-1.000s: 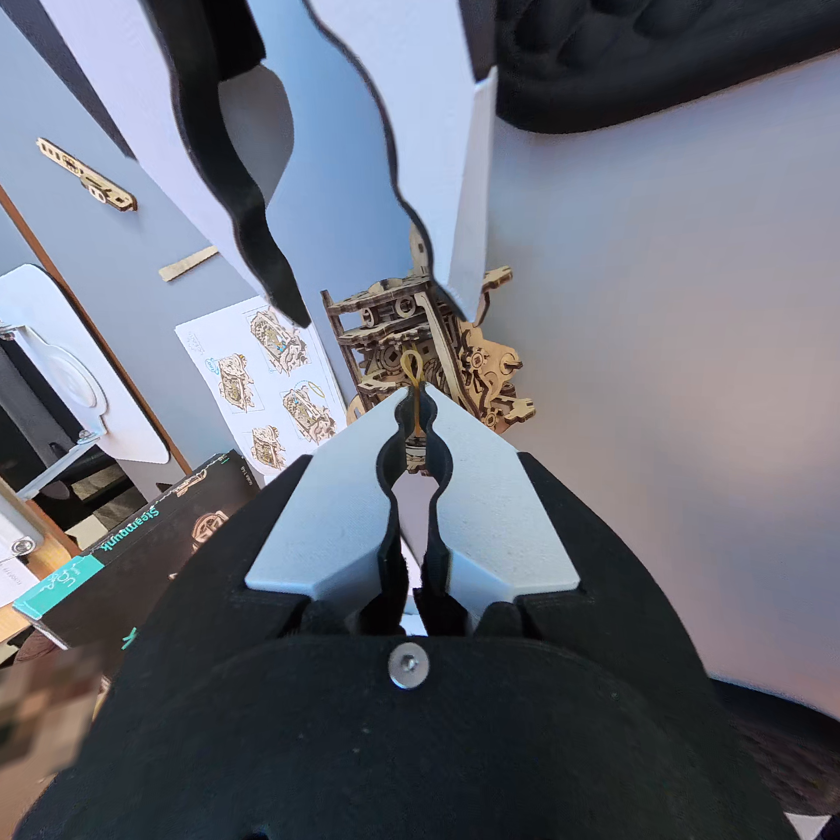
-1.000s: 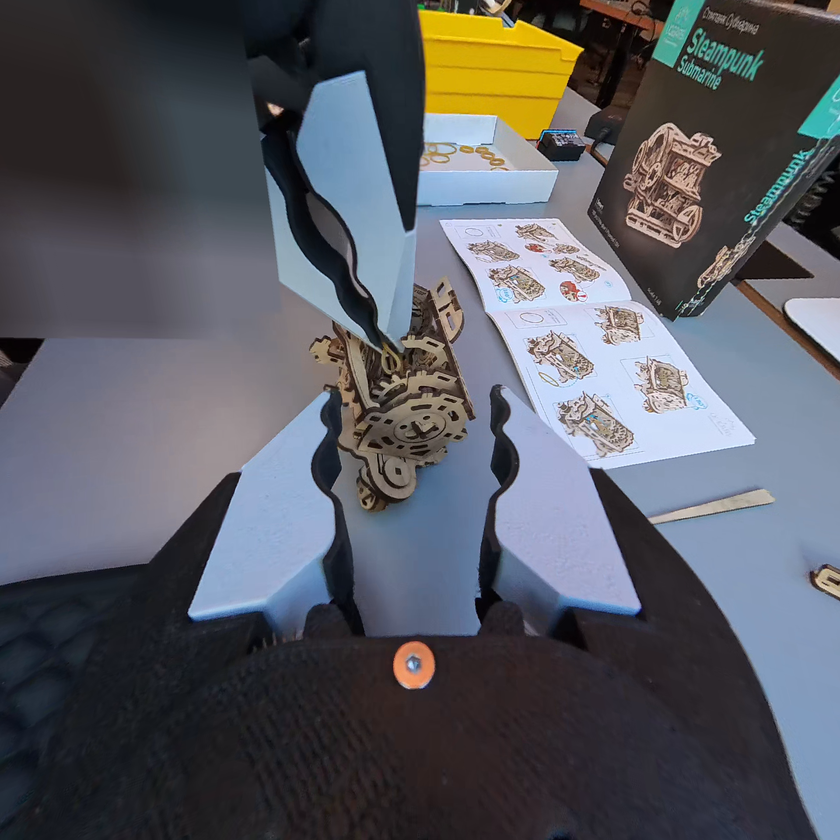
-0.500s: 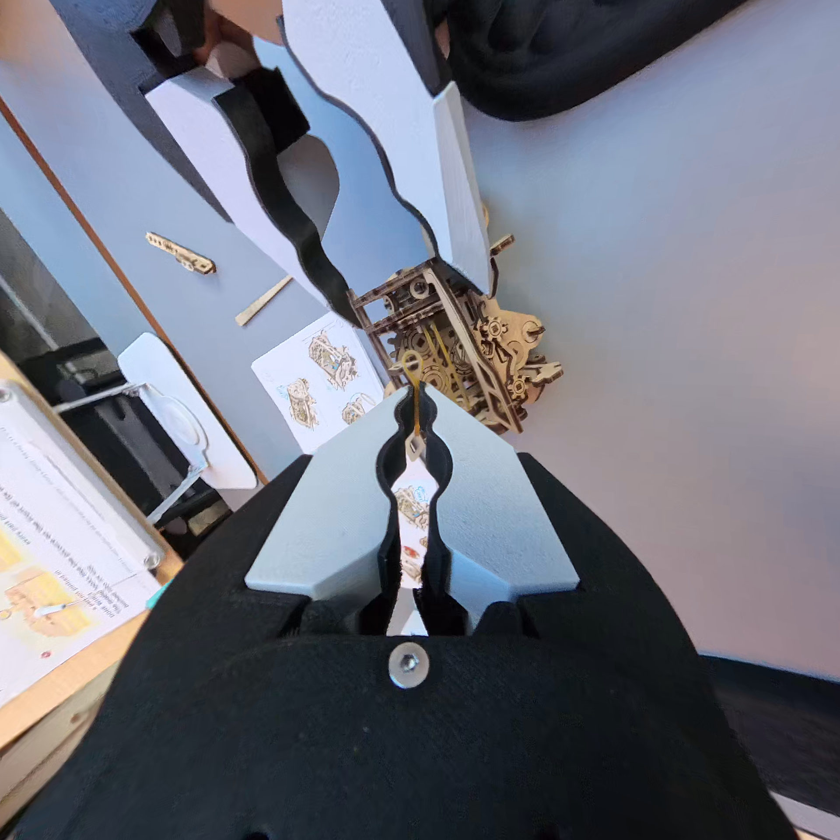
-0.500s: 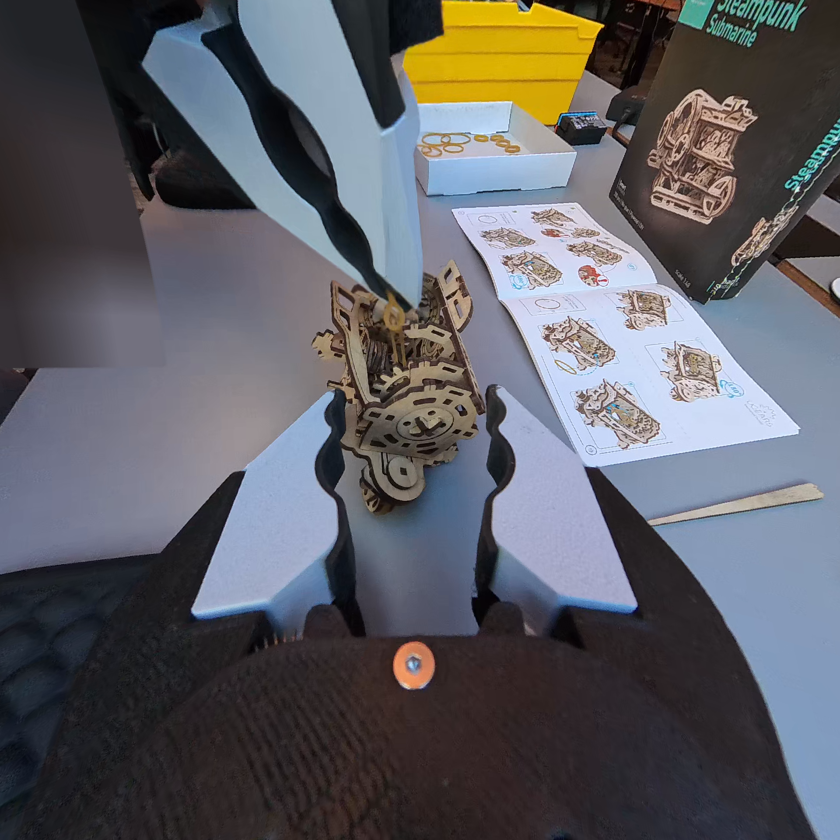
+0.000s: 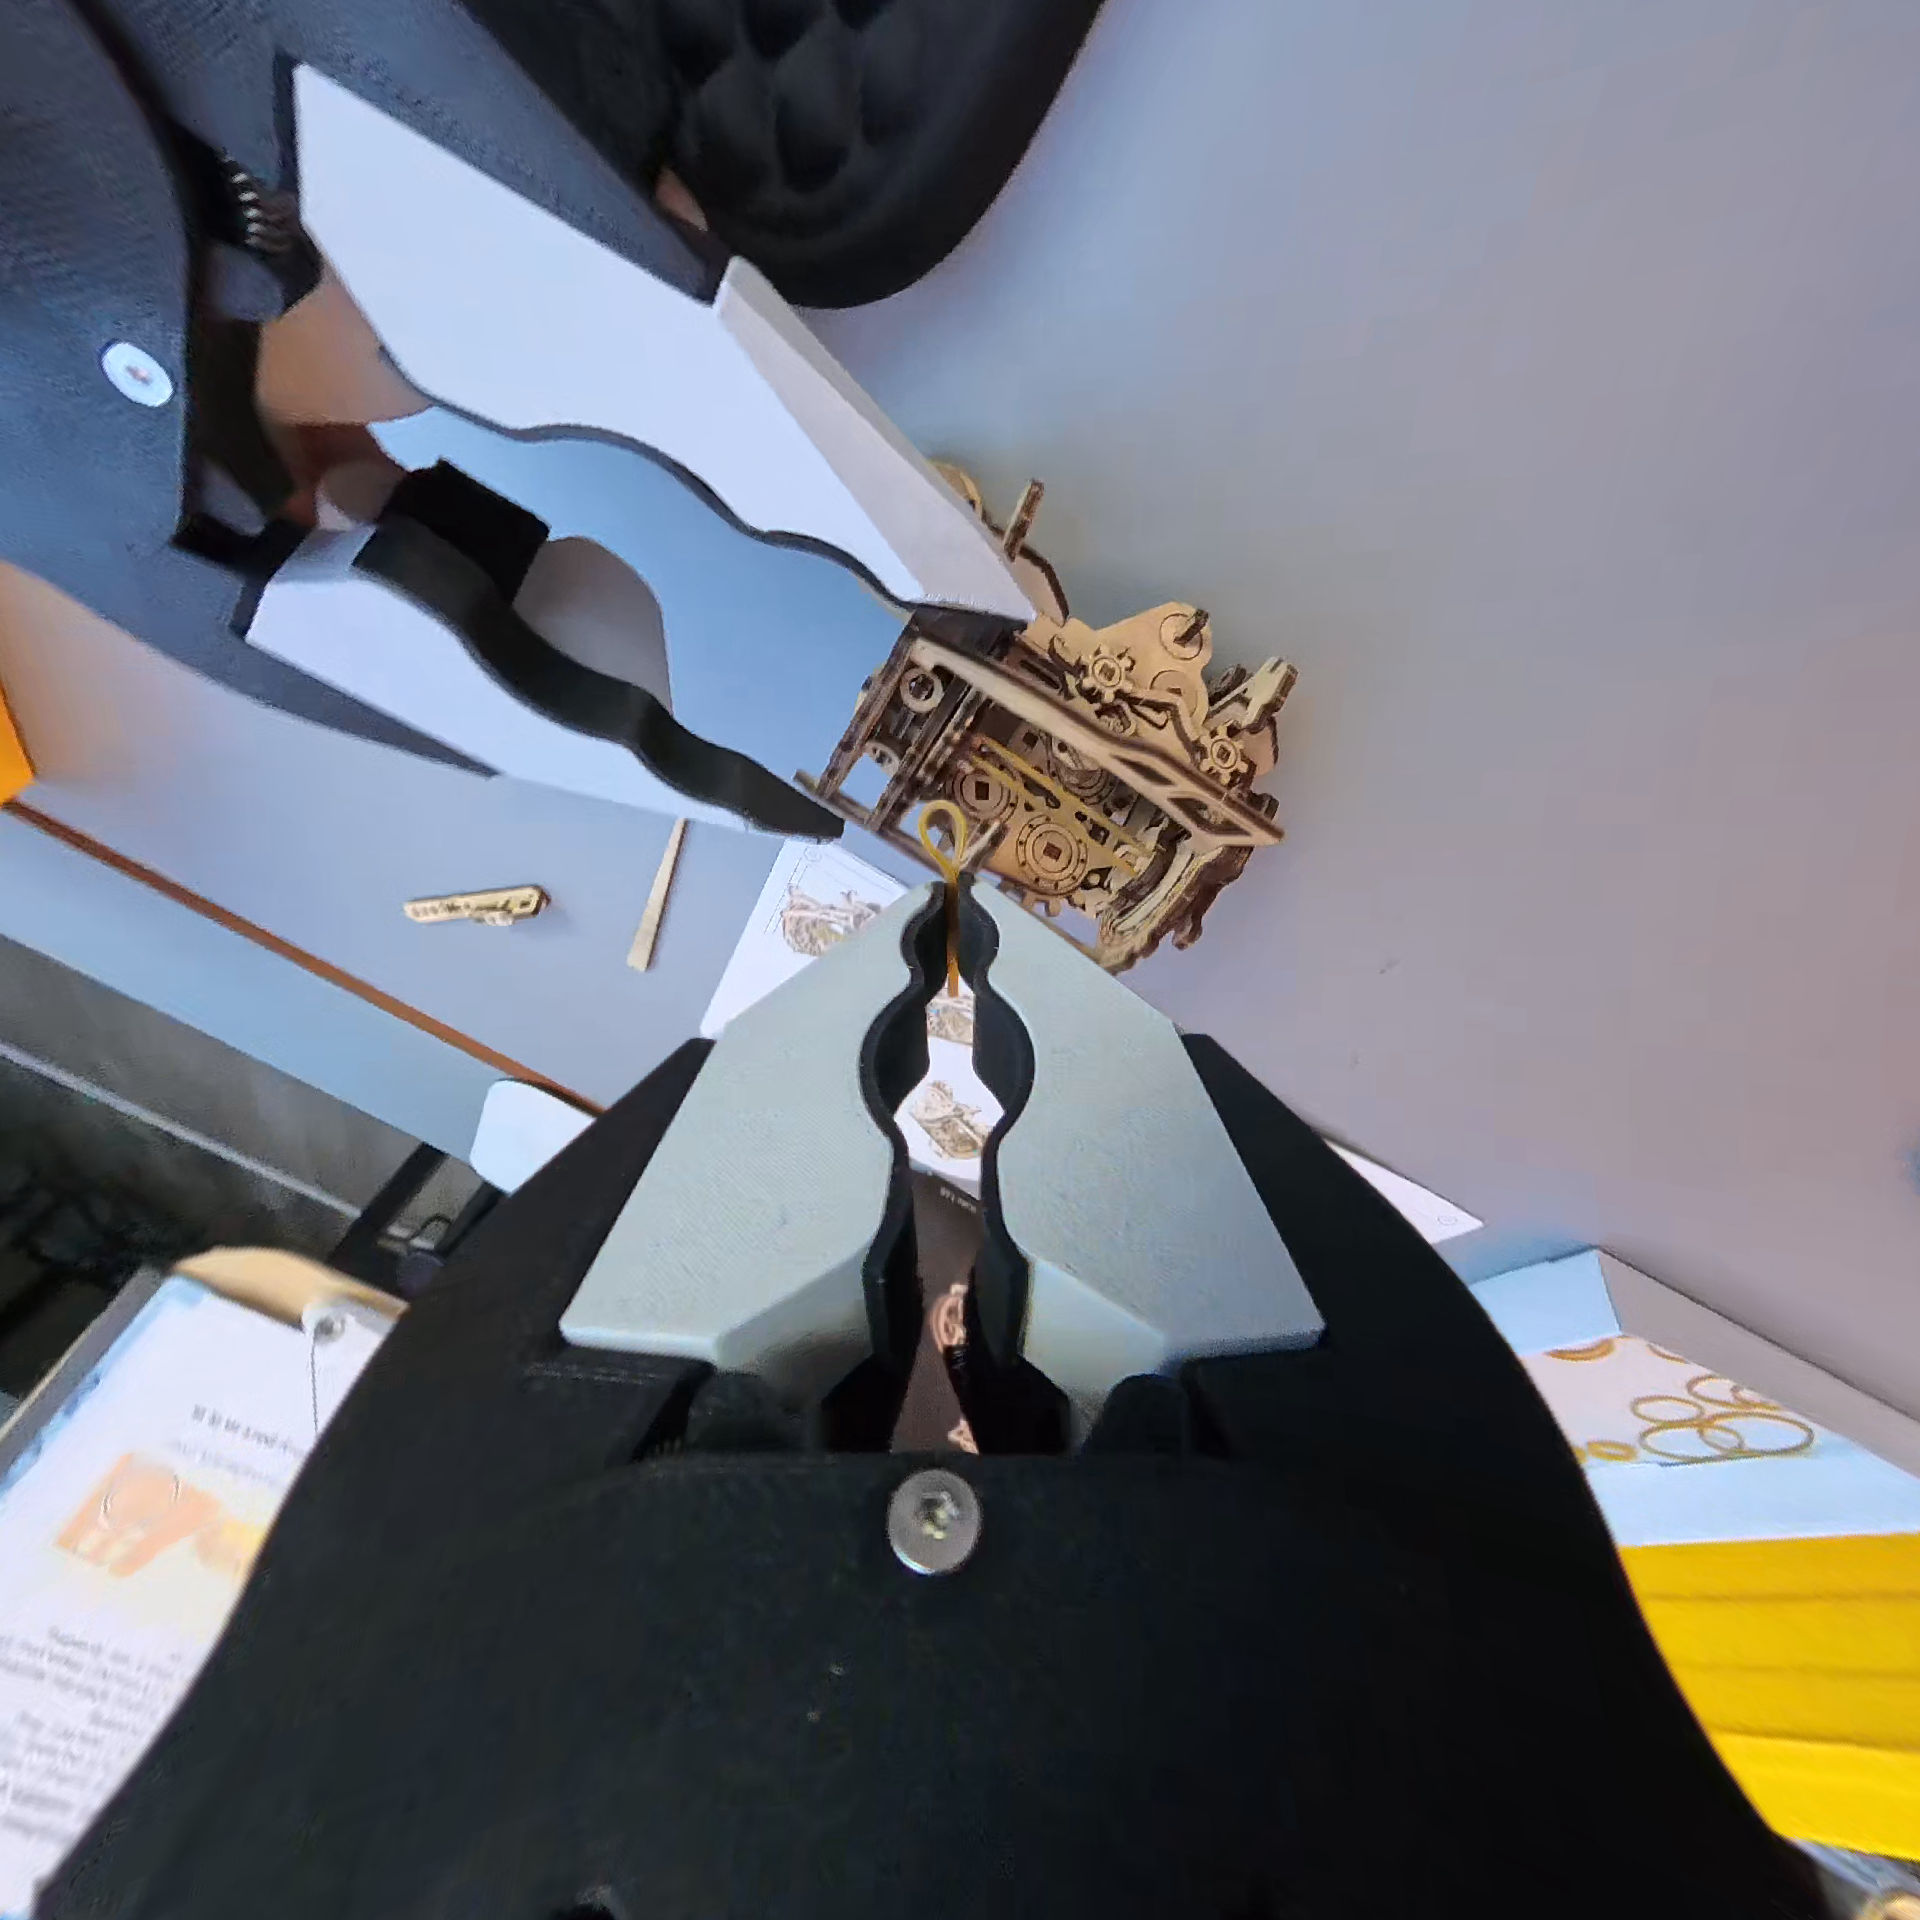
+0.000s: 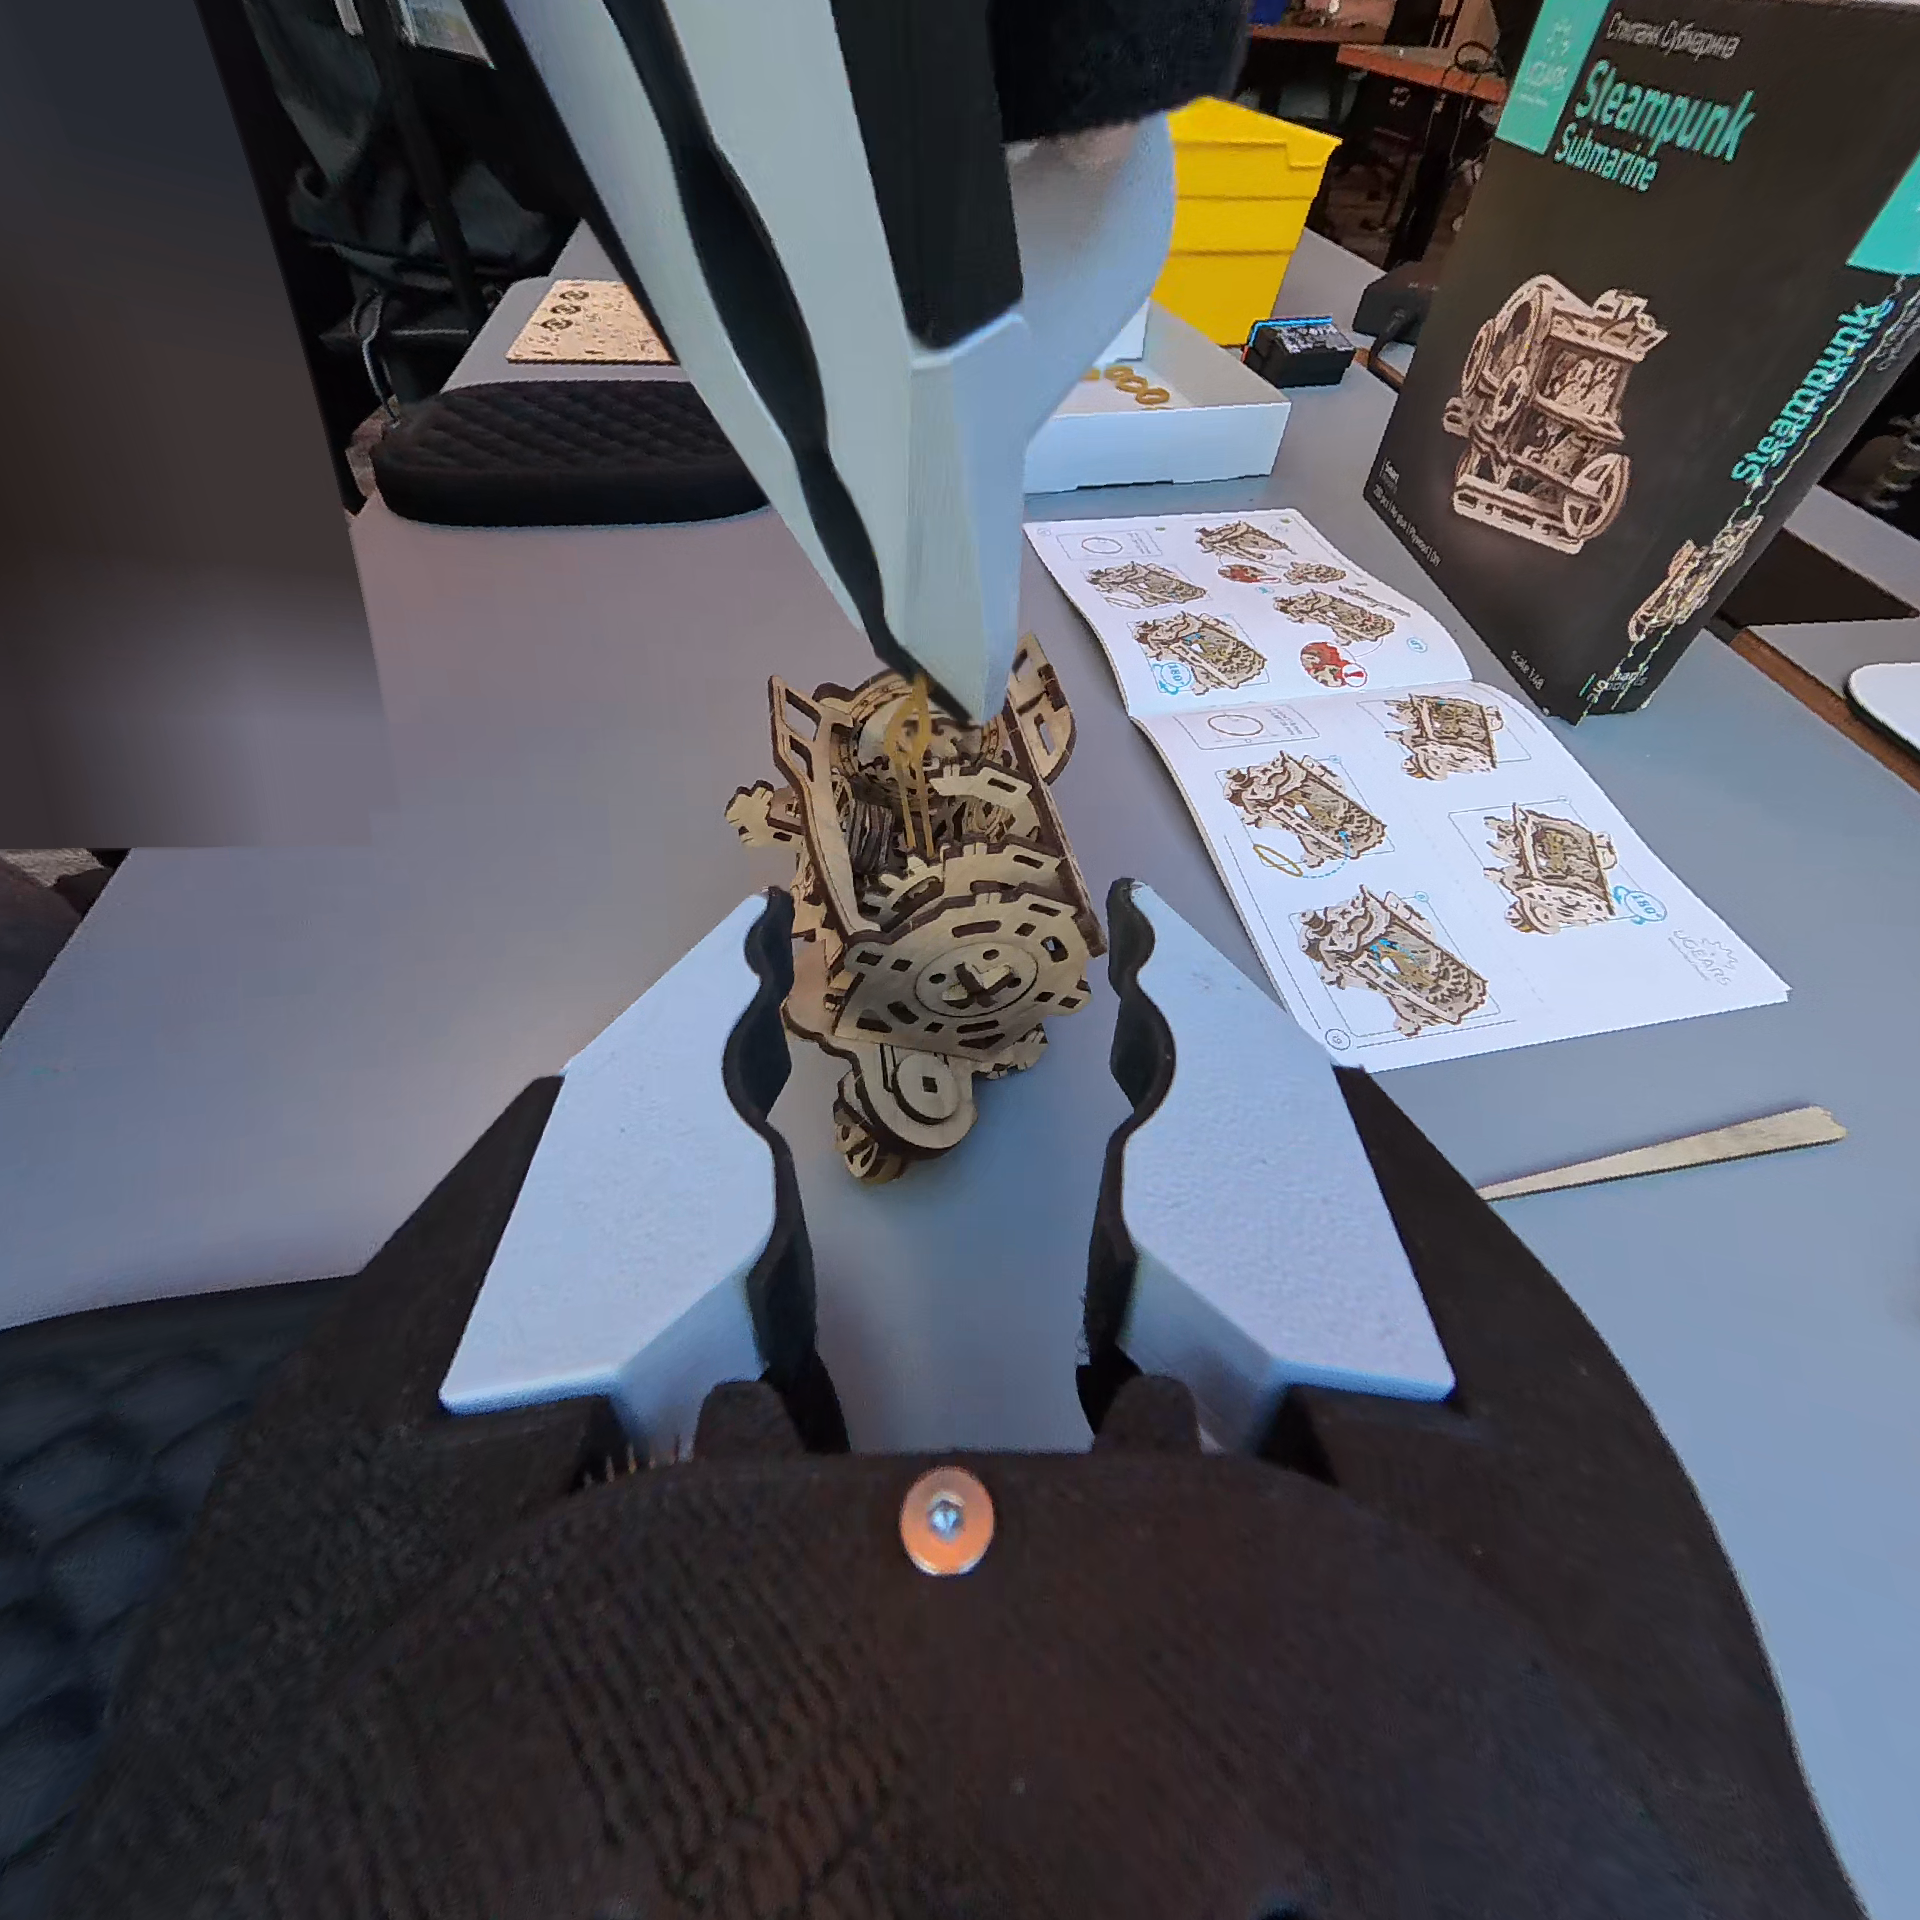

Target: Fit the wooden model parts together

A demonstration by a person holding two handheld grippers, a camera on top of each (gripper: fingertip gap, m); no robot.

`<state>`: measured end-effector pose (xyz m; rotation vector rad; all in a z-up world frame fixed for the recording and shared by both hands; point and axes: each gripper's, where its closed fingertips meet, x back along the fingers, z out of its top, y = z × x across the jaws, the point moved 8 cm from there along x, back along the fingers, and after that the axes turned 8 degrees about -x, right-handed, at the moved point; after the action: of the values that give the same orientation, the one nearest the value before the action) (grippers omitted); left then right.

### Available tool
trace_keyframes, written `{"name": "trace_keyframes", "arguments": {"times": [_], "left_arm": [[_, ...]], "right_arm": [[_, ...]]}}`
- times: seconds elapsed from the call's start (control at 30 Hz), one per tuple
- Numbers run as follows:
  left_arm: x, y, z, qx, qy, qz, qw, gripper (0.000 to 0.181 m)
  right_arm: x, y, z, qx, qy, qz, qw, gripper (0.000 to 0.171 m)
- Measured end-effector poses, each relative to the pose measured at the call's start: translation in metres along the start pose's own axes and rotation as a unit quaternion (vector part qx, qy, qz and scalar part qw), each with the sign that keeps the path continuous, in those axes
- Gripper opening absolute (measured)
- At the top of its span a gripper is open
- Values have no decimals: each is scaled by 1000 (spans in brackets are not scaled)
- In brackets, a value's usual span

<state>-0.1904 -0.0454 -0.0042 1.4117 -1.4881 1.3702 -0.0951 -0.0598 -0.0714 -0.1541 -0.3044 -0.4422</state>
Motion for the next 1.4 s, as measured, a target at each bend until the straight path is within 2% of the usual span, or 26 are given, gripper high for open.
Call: {"name": "trace_keyframes", "arguments": {"times": [0.17, 0.3, 0.37, 0.5, 0.63, 0.97, 1.4], "left_arm": [[-12, -1, 1, -51, -18, -15, 998, 0], [-9, -3, 5, -30, -18, -27, 999, 0], [-6, -2, 7, 10, -27, -31, 999, 0], [-6, 7, 9, 179, 19, -66, 982, 0], [-7, 12, 9, 259, 42, -26, 965, 0], [-20, 24, 5, 297, -8, 8, 955, 0], [-27, 24, 4, 304, 8, 24, 952, 0]], "right_arm": [[2, -2, 2, 4, 6, 0, 1000, 60], [3, 0, 4, -5, 16, 2, 1000, 60], [3, 1, 3, -2, 15, -3, 1000, 60], [4, 2, 4, -7, 22, -4, 1000, 60], [5, 2, 5, -7, 25, -7, 1000, 60], [7, 1, 8, 7, 32, -18, 999, 58], [2, -1, 7, 17, 31, -14, 999, 55]]}}
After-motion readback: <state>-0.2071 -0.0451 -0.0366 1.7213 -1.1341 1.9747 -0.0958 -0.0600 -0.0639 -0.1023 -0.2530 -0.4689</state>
